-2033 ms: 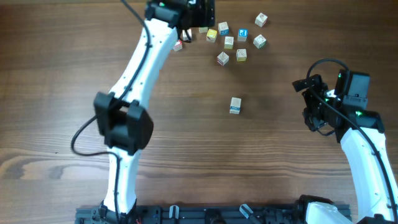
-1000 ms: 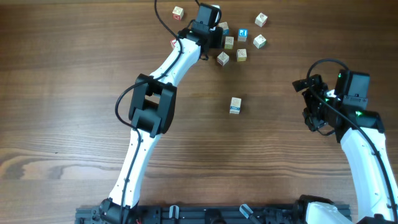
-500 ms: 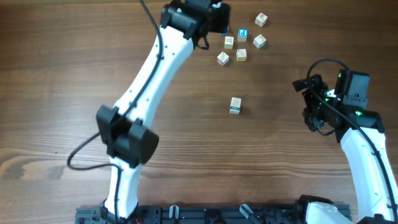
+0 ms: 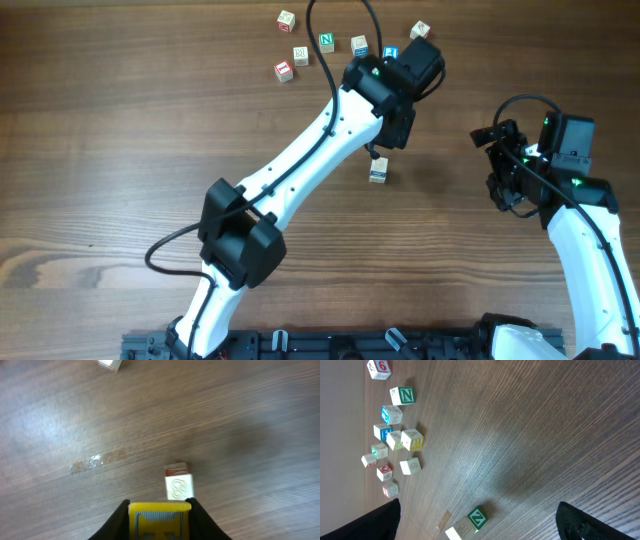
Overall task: Form a tower
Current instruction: 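Carry the yellow-edged block over the center stack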
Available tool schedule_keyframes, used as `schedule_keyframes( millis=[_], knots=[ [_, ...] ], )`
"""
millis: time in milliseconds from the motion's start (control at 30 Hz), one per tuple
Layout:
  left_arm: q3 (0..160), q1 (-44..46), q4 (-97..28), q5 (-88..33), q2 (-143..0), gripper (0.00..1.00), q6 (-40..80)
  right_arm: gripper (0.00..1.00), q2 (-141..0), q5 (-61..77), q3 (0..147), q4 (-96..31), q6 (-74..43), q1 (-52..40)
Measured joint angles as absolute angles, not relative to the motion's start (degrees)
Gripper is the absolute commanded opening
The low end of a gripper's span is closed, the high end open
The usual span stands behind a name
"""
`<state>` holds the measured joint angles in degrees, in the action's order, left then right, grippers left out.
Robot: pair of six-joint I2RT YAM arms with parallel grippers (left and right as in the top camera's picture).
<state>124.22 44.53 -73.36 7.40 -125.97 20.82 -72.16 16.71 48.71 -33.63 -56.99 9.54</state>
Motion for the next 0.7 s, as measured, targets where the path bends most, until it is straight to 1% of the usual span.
schedule_keyframes(
  millis=[133, 233, 267, 367, 500, 600, 700],
  knots=[
    [114.3, 44.6, -69.2, 9.0, -126.2, 0.06, 25.3, 1.00, -72.2, 16.7, 48.7, -33.6, -57.0, 9.5],
    [113.7, 44.8, -68.1, 9.2, -126.3, 0.06, 27.5, 1.00, -72.2, 16.7, 48.7, -33.6, -57.0, 9.5],
    [113.7, 45.0, -67.3, 9.2, -126.3, 0.04, 28.3, 1.00, -72.2, 16.7, 48.7, -33.6, -57.0, 9.5],
    [113.7, 45.5, -65.4, 9.3, -126.3, 0.04, 29.5, 1.00, -72.2, 16.7, 48.7, -33.6, -57.0, 9.5],
    [113.7, 45.6, -65.8, 13.8, -125.7, 0.04, 29.7, 1.00, -72.2, 16.7, 48.7, -33.6, -57.0, 9.5],
    [113.1, 45.6, -66.7, 17.4, -118.5, 0.04, 29.7, 1.00, -72.2, 16.7, 48.7, -33.6, -57.0, 9.5],
    [113.1, 45.6, -66.8, 21.0, -102.1, 0.04, 29.7, 1.00, -72.2, 16.7, 48.7, -33.6, -57.0, 9.5]
  ],
)
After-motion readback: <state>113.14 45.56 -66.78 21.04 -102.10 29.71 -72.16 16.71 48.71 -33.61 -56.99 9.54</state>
